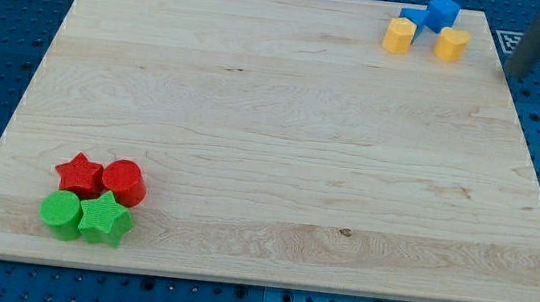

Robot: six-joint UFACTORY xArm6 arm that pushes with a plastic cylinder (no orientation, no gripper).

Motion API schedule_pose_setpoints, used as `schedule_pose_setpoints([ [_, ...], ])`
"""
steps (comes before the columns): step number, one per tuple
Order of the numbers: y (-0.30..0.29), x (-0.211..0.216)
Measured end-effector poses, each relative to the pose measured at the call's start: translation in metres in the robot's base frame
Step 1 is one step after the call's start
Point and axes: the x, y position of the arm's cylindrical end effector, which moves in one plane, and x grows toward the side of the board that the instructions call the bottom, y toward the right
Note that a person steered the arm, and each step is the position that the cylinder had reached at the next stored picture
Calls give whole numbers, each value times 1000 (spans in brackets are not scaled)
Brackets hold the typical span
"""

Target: Slide the yellow heart towards center

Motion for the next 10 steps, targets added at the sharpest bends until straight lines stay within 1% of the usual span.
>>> schedule_pose_setpoints([
  [1, 11, -26],
  [2, -9, -30],
  [3, -56, -22],
  [4, -77, -15],
  [5, -41, -15],
  [6, -32, -40],
  [7, -62, -52],
  [8, -103, -50],
  [10, -188, 7],
])
